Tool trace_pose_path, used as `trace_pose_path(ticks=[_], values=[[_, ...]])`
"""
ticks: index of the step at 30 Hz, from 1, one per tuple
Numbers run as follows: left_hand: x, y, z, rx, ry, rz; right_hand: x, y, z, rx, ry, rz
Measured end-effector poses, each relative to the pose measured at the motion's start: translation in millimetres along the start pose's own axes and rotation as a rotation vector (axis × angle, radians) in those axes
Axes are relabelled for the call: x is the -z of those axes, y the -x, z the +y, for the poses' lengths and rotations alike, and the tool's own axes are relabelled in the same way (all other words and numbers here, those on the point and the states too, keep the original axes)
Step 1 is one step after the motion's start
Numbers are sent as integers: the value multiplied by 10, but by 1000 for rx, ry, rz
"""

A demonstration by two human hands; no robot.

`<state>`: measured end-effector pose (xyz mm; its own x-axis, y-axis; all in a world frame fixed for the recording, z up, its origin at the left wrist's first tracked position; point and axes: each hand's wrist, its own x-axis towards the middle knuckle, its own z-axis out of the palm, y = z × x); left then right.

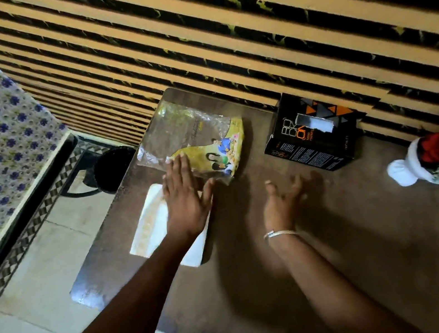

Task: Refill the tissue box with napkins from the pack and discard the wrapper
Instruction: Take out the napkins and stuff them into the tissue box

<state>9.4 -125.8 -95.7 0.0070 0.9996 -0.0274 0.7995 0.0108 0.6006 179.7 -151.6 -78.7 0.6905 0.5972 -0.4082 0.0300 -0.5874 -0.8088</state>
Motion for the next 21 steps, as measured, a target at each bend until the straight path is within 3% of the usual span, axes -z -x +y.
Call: trace_pose_path(ticks=[2,3,9,11,15,21], values=[[-157,-92,284,-87,101,-118,326,-435,-66,28,-27,170],[-244,-131,410,-101,161,-178,488,-630,-88,20,9,174],[-673,-488,1108,-36,398,-441,1021,-1459,-251,3,-132,100],[-719,-573,1224,-9,533,-511,1023,-1478,-317,-9,-172,-11],[-771,-634,1325,55,673,-555,972,-1670,-79,-40,-177,-149],[-620,-342,1343,18,689,-487,1005,-1155,-30,43,-275,-130]])
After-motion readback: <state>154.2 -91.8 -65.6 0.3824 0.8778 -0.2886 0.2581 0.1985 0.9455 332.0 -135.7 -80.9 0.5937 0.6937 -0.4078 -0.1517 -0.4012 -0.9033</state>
